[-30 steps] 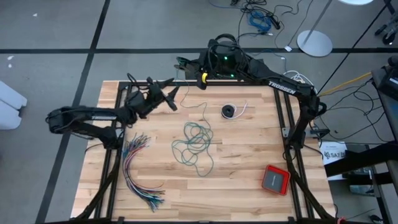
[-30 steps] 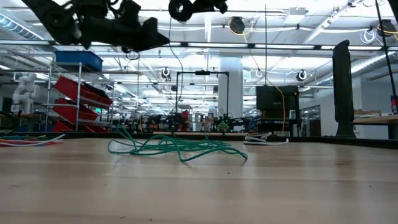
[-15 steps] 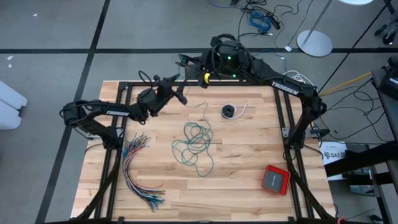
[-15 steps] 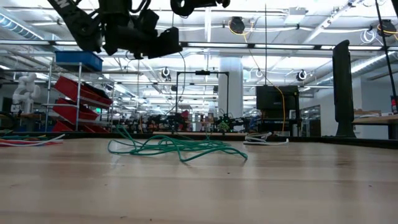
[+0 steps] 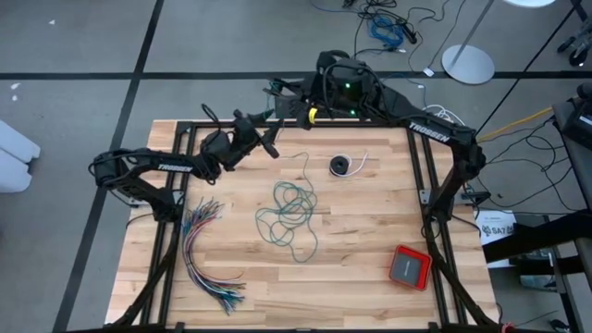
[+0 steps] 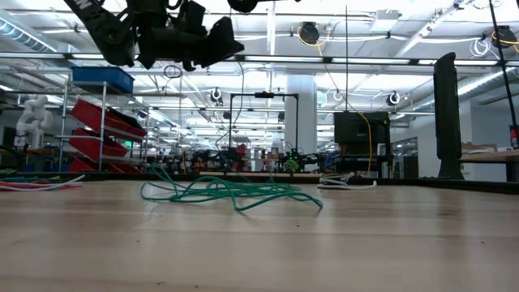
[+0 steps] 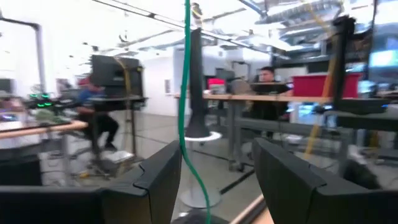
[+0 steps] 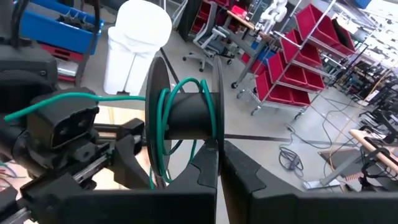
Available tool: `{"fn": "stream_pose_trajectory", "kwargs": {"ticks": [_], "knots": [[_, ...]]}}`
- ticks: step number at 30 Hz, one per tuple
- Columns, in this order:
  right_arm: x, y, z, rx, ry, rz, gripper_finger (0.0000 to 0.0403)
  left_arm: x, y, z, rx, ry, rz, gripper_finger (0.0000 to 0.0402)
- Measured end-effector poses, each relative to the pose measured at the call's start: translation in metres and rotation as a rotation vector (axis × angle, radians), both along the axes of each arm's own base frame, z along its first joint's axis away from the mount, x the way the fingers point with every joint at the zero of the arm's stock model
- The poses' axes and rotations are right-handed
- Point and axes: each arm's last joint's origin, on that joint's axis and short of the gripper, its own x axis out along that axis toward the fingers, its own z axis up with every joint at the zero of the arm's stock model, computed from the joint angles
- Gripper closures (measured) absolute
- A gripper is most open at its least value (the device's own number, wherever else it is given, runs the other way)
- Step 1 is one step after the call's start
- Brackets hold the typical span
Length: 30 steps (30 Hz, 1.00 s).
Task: Coil cords
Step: Coil the green wire onto the spool
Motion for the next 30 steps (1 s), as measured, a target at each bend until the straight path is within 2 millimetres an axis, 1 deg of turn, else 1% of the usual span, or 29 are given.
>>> {"fn": "stream_pose_trajectory", "kwargs": {"ticks": [2, 6, 11, 14, 16, 18, 24, 27, 30], "knots": [[0.001, 0.001, 0.0, 0.002, 0.0, 0.005, 0.0403, 0.001, 0.0, 0.0, -0.018, 0.003, -0.012, 0.0197], [0.003, 0.006, 0.0, 0.002, -0.002, 0.017, 0.0403, 0.001, 0.001, -0.002, -0.044, 0.003, 0.046, 0.0197], [0.003, 0.008, 0.0, 0.002, -0.001, 0.023, 0.0403, 0.0, 0.002, -0.003, -0.071, -0.002, 0.078, 0.0197], [0.004, 0.009, 0.0, 0.003, 0.001, 0.026, 0.0403, 0.001, 0.001, -0.006, -0.081, 0.028, 0.075, 0.0198], [0.004, 0.01, 0.0, 0.002, 0.001, 0.027, 0.0403, 0.002, 0.0, -0.008, -0.089, 0.051, 0.071, 0.0206], [0.004, 0.01, 0.0, 0.002, 0.001, 0.029, 0.0403, 0.003, -0.002, -0.01, -0.094, 0.067, 0.066, 0.0226], [0.005, 0.012, -0.001, 0.005, 0.009, 0.031, 0.0403, 0.005, -0.006, -0.011, -0.096, 0.075, 0.051, 0.0303], [0.005, 0.015, -0.003, 0.008, 0.021, 0.032, 0.0403, 0.005, -0.006, -0.011, -0.093, 0.082, 0.045, 0.0333], [0.005, 0.016, -0.004, 0.004, 0.042, 0.003, 0.0403, 0.006, -0.007, -0.013, -0.088, 0.111, 0.0, 0.0372]]}}
